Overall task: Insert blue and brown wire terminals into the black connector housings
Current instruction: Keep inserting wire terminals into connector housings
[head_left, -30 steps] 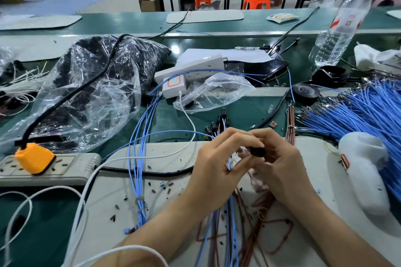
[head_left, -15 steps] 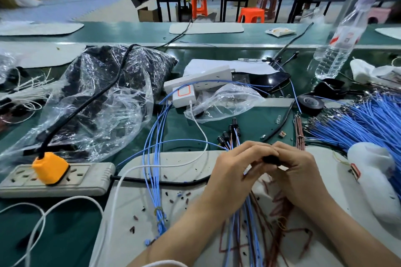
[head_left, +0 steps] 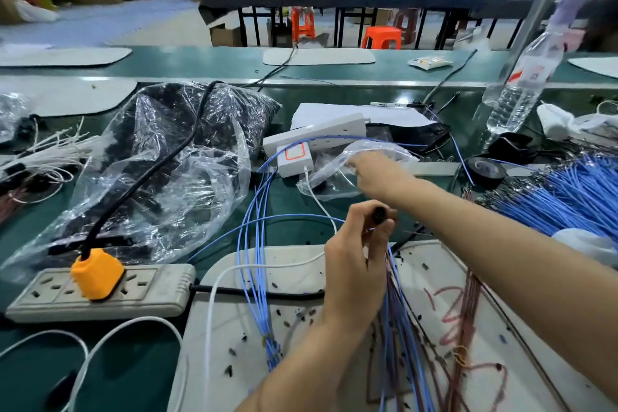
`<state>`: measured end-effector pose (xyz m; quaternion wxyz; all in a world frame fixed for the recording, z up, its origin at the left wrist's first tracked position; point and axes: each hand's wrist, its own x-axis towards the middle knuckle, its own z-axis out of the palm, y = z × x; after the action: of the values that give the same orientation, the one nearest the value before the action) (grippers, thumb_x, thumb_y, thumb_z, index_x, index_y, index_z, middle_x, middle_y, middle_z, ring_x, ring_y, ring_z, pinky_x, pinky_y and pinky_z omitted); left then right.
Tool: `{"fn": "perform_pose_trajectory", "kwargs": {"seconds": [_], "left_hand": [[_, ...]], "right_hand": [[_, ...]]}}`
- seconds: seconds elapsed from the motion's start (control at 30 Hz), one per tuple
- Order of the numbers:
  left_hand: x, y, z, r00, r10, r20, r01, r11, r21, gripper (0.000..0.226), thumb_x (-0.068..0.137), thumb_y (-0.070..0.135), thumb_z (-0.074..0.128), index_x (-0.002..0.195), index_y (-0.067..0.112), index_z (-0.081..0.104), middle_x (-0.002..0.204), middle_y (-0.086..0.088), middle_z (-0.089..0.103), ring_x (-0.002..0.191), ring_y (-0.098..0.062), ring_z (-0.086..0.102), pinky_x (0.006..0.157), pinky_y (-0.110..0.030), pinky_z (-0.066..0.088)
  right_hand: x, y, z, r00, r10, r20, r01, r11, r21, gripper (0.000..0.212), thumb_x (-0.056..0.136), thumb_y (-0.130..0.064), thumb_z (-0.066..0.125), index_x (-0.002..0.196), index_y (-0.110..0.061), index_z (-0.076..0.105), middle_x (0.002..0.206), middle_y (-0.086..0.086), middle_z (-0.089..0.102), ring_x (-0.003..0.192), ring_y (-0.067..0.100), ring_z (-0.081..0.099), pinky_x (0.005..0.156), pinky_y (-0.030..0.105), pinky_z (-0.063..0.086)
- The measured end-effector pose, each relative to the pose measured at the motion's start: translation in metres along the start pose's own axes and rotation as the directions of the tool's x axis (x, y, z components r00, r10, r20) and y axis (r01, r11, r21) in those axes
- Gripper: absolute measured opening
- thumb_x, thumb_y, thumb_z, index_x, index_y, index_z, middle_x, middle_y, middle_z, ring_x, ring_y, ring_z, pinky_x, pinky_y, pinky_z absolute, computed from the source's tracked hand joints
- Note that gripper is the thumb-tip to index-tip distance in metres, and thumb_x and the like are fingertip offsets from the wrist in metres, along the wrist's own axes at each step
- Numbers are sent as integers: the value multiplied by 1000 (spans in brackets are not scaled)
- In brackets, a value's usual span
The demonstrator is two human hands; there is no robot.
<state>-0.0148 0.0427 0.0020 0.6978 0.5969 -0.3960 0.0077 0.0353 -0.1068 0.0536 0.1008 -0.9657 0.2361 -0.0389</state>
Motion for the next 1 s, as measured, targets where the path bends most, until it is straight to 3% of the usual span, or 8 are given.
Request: {"fn": "perform_pose_trajectory", "kwargs": {"seconds": [0.07,0.13,0.33,0.5,0.67,0.8,0.87,1.0], "left_hand": [[0,0,0,1000,-1,12,1,1000,13,10,95,18,54,102,14,58,92,5,70,84,-8,67,76,-34,55],[2,0,-1,1000,0,15,0,1000,14,9,94,17,54,102,15,58,92,4,70,84,-8,67,76,-33,55],[2,0,-1,1000,-10,16,10,1000,18,15,94,19,54,104,10,59,91,1,70,84,-10,67,76,-34,56],[2,1,-1,1000,20,8,-20,999,34,13,94,18,54,103,10,59,90,2,69,83,-9,67,75,-32,56],[3,3,-2,999,34,10,-34,999,18,13,93,16,55,103,9,60,93,2,71,87,-10,68,78,-31,56],[3,3,-3,998,40,45,-39,999,-20,13,93,11,57,105,7,60,98,1,72,92,-7,68,81,-22,54],[2,3,-3,997,41,64,-38,999,-35,14,92,6,58,106,8,60,98,1,72,93,-5,68,81,-19,52],[0,4,0,992,19,127,-11,998,-65,21,88,-2,61,105,11,62,98,-1,71,93,-3,67,83,-15,50]], "right_hand": [[14,-5,8,997,70,37,-65,990,-126,31,94,0,41,121,-2,55,123,18,60,112,31,56,85,33,43],[19,-8,11,996,90,-13,-91,978,-189,30,95,-1,43,122,-2,55,124,18,60,112,31,58,84,35,45],[21,-4,14,989,129,-78,-138,982,-130,28,96,-5,44,117,-5,61,122,16,62,113,31,58,89,35,47],[16,-5,14,990,143,-21,-144,983,-110,31,92,3,43,118,-5,58,123,15,60,114,31,56,93,37,46],[3,4,15,971,-3,-239,-14,998,-68,31,89,6,42,112,-3,62,110,17,65,100,33,61,84,38,50],[-36,14,12,840,-191,-509,295,946,131,19,81,11,58,91,3,71,93,17,65,82,33,61,73,37,49],[-63,19,9,774,-89,-627,336,897,287,19,76,16,60,80,1,71,86,13,64,76,27,60,69,26,47],[-117,29,2,800,154,-580,296,739,605,31,80,12,61,81,-18,71,91,-2,65,84,4,62,76,9,46]]}}
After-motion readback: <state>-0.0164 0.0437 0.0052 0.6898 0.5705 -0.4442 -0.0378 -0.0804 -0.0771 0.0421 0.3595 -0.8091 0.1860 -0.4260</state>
